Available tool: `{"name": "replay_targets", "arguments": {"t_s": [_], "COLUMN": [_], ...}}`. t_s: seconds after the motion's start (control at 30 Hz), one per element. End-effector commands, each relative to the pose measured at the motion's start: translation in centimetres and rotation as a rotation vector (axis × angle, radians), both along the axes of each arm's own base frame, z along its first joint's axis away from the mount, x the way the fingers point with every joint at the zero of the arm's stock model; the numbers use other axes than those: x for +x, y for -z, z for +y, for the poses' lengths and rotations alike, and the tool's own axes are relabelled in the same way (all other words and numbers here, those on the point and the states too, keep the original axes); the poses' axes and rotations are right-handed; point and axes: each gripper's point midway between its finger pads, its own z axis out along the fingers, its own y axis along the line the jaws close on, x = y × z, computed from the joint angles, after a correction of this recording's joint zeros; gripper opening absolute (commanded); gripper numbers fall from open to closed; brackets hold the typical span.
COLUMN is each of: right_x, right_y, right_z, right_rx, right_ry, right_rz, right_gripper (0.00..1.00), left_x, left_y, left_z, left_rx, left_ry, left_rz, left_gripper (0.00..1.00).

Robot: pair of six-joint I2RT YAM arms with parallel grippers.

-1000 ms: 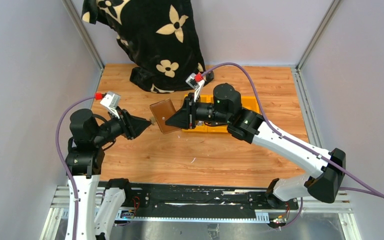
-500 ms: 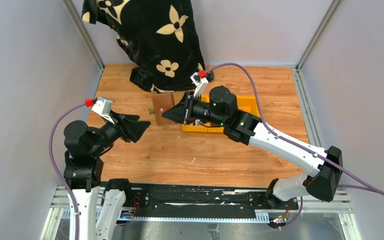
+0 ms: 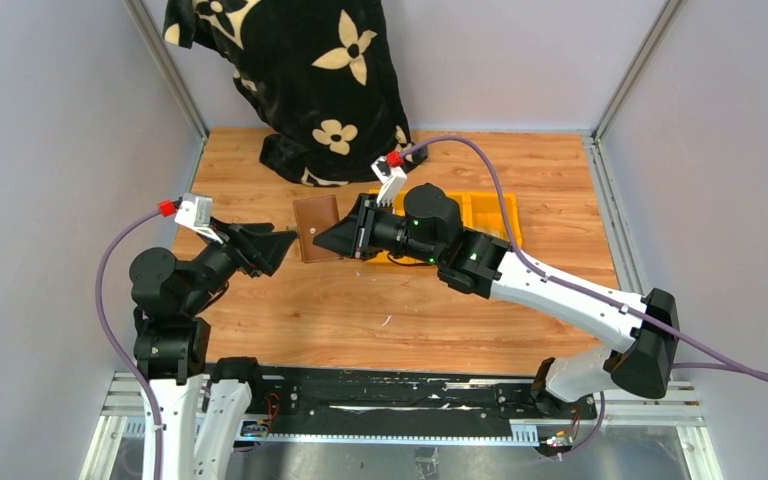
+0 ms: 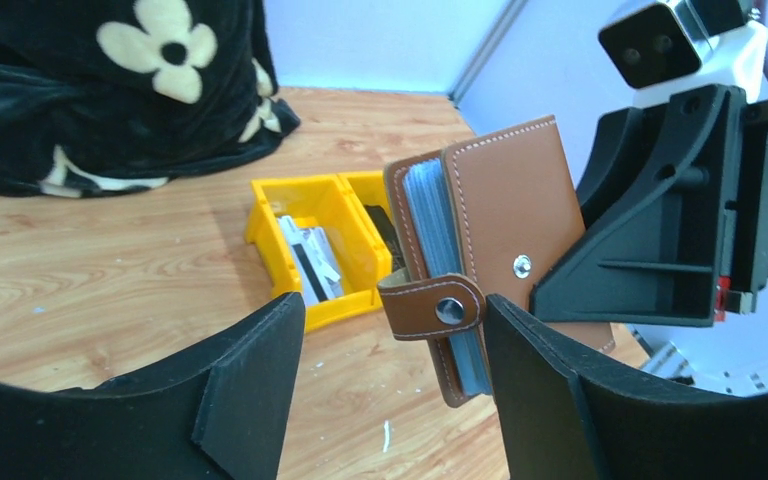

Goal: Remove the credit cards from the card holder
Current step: Open the card holder.

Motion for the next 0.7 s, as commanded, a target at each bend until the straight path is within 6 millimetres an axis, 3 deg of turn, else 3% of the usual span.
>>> {"name": "replay_targets", "arguments": {"t_s": [0.0, 0.5, 0.67], "right_x": [-0.3, -0.8, -1.0], "right_y": [-2.2, -3.3, -3.5], "right_z": [0.5, 0.2, 0.4], "right_rx": [0.076, 0.148, 0.168], "right_ry": [0.008, -0.003, -0.02], "right_rz": [-0.016, -0.027, -0.025], "right_gripper": [0.0, 0.0, 0.0], "left_x": [1.0, 1.2, 0.7], "left_y": [-0.6, 0.0, -0.6], "left_z": [1.9, 2.7, 1.6], "left_rx": [0.018, 0.011, -0.048], "left_ry": [-0.134, -0.186, -0.125], "left_rz": [-0.019, 0.01, 0.011], "left_gripper": [0.68, 0.37, 0.37]}}
